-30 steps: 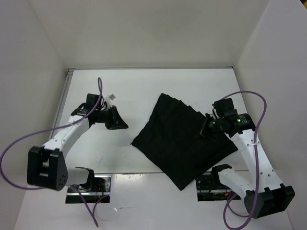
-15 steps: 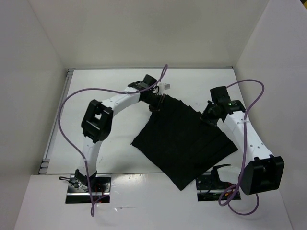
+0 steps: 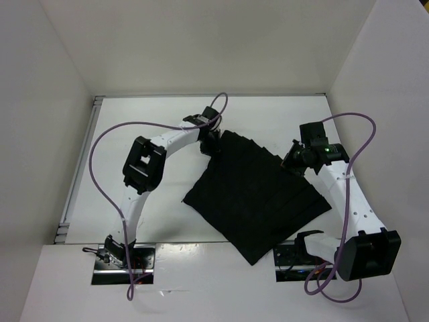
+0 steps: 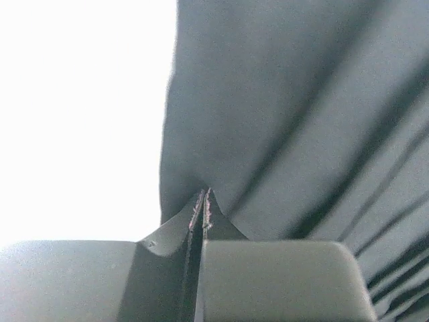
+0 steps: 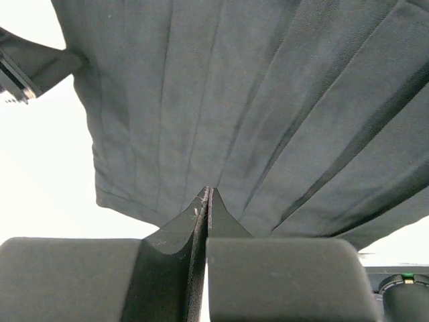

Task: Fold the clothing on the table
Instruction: Flatten the skirt out

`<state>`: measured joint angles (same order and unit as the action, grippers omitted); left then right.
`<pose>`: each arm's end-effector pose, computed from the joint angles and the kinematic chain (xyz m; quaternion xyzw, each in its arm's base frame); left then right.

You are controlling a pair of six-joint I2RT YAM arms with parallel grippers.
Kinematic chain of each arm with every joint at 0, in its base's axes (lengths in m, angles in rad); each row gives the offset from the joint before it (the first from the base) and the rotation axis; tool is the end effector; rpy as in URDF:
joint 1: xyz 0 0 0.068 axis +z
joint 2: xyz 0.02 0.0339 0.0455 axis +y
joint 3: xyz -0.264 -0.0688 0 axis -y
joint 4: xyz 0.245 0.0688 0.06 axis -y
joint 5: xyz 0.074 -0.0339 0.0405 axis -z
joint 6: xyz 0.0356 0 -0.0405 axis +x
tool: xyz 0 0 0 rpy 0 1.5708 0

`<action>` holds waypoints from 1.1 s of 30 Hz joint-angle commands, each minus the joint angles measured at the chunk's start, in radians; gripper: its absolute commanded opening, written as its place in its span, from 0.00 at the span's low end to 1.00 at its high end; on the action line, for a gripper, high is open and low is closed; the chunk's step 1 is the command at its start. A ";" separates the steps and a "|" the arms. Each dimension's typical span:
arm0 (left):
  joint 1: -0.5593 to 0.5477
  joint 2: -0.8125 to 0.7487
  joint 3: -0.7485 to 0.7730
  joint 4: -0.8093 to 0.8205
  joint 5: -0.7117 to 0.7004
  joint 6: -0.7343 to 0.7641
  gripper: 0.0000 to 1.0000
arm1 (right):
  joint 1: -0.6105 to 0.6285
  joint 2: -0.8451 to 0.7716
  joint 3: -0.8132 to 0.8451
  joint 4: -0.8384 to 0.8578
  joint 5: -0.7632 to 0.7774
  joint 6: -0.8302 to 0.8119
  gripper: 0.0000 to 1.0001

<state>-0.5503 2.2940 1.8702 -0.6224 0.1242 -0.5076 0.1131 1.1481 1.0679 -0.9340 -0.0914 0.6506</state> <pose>0.4217 -0.2639 0.1707 0.0367 0.9634 -0.1823 0.1932 0.2168 0.0279 0.3015 0.2429 0.9294 0.1430 0.2383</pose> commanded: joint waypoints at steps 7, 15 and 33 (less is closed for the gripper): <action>0.297 -0.025 -0.135 0.122 -0.029 -0.223 0.03 | -0.024 -0.030 0.015 0.044 -0.039 0.014 0.01; 0.244 -0.155 -0.157 0.180 0.115 -0.099 0.06 | -0.042 -0.039 0.015 0.020 -0.018 -0.006 0.02; -0.115 0.177 0.337 -0.126 -0.210 0.165 0.06 | -0.081 -0.033 0.015 0.009 -0.039 -0.025 0.02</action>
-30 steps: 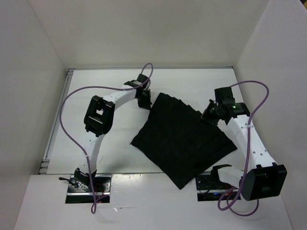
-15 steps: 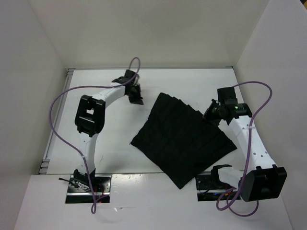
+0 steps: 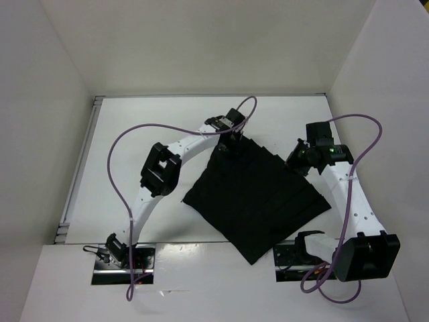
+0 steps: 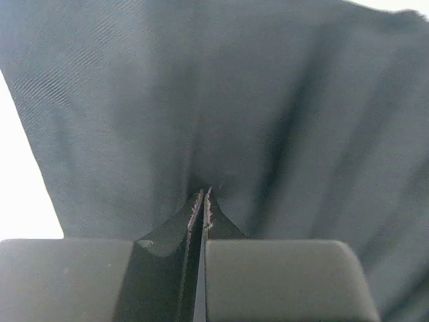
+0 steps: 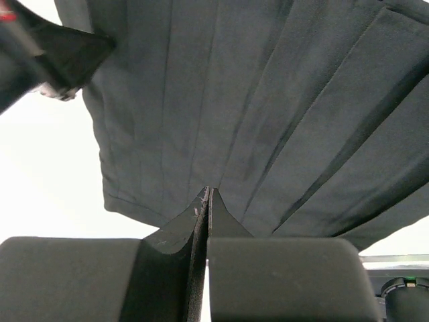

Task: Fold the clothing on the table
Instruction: Flatten the skirt out

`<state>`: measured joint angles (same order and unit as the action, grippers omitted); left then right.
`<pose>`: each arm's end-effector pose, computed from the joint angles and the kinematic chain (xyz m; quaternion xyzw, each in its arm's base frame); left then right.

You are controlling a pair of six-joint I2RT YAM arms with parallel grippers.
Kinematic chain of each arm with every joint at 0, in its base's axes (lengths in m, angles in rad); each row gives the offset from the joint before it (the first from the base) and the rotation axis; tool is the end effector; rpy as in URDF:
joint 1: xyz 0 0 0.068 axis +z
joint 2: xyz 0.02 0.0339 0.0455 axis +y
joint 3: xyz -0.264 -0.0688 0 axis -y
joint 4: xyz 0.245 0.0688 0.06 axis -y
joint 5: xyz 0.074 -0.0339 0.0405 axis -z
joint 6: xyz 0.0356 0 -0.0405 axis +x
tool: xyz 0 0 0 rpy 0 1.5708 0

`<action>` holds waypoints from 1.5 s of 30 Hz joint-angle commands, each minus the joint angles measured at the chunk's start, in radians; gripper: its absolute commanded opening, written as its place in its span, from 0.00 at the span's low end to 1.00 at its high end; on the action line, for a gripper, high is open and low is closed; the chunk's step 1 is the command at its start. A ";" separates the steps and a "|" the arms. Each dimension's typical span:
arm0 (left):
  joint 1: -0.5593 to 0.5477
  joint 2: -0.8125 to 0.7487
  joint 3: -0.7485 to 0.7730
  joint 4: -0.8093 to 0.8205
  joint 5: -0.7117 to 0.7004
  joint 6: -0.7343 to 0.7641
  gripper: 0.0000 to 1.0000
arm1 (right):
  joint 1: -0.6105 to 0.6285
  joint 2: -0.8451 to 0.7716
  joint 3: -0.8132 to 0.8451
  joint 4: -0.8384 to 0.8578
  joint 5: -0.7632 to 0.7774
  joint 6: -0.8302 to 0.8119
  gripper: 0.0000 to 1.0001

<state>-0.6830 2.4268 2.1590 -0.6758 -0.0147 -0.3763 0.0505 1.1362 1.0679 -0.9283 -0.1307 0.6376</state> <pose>0.4160 -0.3378 0.1908 0.1431 0.9404 -0.1498 0.2697 0.2162 0.0156 0.3043 0.2592 0.9214 0.1543 0.2449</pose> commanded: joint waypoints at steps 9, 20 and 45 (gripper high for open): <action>0.008 0.169 0.168 -0.154 -0.192 0.027 0.06 | -0.018 -0.030 0.015 -0.006 0.000 -0.012 0.02; 0.180 0.201 0.165 -0.174 -0.148 -0.039 0.06 | -0.028 -0.029 0.006 -0.033 0.011 -0.003 0.03; 0.528 -0.101 -0.350 0.024 -0.074 -0.052 0.06 | 0.044 0.778 0.351 0.197 0.029 -0.088 0.06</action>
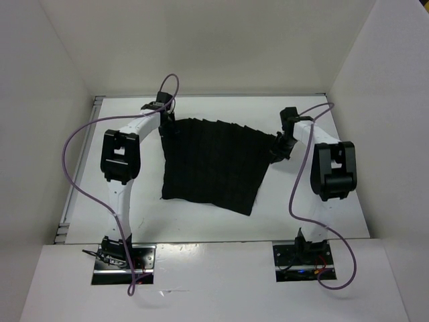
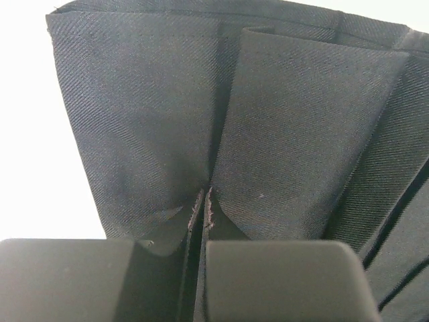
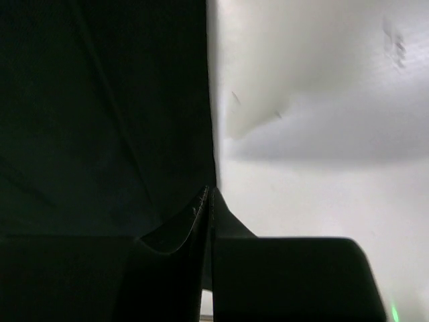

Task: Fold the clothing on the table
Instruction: Flatten the skirt out, then fold the skirt

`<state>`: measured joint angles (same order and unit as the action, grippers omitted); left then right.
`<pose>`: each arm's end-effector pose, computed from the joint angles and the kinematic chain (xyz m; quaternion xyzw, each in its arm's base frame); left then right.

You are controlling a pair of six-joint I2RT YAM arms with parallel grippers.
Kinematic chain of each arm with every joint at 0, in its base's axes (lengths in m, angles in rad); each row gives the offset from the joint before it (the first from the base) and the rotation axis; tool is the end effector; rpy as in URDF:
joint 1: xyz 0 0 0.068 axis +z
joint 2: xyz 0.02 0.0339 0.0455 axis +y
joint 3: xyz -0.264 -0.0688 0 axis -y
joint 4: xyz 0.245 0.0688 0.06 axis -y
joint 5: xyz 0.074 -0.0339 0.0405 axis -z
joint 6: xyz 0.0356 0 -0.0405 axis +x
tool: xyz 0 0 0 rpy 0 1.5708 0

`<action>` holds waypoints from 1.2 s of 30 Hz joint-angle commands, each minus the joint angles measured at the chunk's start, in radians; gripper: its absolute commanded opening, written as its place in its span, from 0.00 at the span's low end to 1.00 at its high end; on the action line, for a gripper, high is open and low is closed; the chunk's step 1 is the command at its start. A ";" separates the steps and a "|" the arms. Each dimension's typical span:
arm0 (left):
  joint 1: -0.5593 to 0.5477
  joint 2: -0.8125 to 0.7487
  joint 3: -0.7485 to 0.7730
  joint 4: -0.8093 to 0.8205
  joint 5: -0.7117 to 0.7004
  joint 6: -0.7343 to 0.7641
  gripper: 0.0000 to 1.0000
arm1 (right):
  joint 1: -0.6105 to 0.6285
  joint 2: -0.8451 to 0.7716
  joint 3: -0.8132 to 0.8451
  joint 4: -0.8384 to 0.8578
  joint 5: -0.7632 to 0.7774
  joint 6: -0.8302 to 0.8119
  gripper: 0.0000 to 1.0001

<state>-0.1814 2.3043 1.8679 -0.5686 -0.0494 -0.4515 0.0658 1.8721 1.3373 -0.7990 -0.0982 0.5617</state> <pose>0.4949 -0.0890 0.1679 -0.1361 0.9503 -0.0643 0.2726 0.3644 0.0275 0.1860 0.2378 0.9629 0.0828 0.0973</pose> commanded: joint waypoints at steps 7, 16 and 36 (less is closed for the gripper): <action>0.056 0.033 -0.044 -0.085 -0.049 0.023 0.06 | 0.071 0.217 0.216 0.067 -0.012 -0.003 0.05; 0.085 0.067 0.005 -0.105 -0.040 0.014 0.08 | 0.071 0.320 0.381 0.101 0.050 0.039 0.03; 0.062 -0.710 -0.524 -0.103 0.005 0.008 0.65 | 0.169 -0.227 -0.025 0.081 -0.063 0.035 0.38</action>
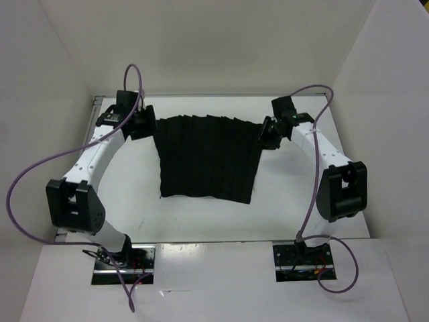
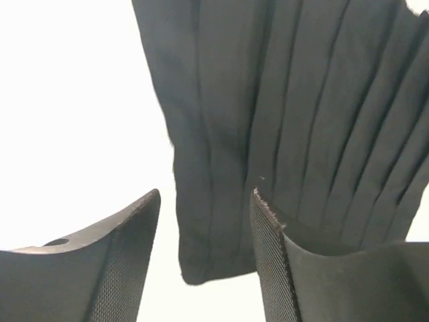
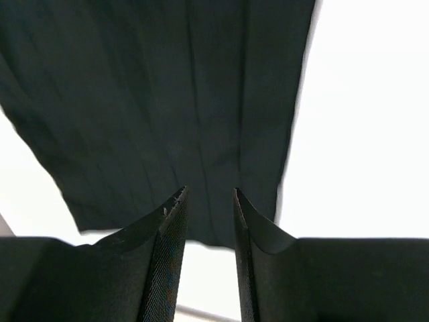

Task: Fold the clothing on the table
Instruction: Fold the skirt

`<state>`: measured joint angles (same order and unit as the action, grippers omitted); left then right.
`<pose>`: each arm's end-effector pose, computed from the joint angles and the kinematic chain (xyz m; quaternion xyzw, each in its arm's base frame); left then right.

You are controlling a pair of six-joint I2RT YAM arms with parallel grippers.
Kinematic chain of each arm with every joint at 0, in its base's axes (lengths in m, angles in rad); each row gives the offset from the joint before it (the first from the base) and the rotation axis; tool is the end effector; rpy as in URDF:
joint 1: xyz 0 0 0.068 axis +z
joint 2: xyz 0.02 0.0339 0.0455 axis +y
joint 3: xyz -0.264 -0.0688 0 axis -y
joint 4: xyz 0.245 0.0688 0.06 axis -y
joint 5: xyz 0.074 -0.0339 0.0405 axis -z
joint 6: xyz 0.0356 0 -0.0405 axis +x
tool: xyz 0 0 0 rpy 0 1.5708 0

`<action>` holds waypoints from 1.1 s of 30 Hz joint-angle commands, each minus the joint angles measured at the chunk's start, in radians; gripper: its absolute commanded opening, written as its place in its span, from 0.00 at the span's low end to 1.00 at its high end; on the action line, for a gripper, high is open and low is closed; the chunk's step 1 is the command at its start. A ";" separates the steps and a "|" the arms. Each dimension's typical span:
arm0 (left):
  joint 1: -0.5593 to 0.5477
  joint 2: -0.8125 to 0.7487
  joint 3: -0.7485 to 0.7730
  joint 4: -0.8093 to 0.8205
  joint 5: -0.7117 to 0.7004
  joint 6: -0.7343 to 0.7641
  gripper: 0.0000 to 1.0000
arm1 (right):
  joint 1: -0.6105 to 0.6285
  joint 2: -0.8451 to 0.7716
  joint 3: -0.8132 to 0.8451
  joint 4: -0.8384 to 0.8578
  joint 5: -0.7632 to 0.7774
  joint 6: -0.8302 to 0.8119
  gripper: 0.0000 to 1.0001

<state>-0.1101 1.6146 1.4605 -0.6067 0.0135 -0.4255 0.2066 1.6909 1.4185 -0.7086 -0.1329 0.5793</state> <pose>0.3600 -0.0403 0.3234 -0.1417 0.9081 -0.1102 0.3783 0.3558 0.0794 0.2766 0.1579 0.9418 0.1697 0.2436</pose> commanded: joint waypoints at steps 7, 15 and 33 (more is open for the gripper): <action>-0.030 -0.127 -0.394 -0.065 -0.024 -0.062 0.61 | 0.117 -0.157 -0.311 0.000 -0.051 0.073 0.39; -0.068 -0.091 -0.466 -0.016 0.031 -0.071 0.57 | 0.126 -0.178 -0.420 0.009 -0.070 0.105 0.39; -0.215 0.010 -0.485 -0.087 -0.032 -0.154 0.52 | 0.126 -0.188 -0.420 -0.040 -0.020 0.096 0.39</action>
<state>-0.2920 1.6196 0.9813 -0.6510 0.0204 -0.5381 0.3271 1.5452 0.9924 -0.7265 -0.1722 0.6724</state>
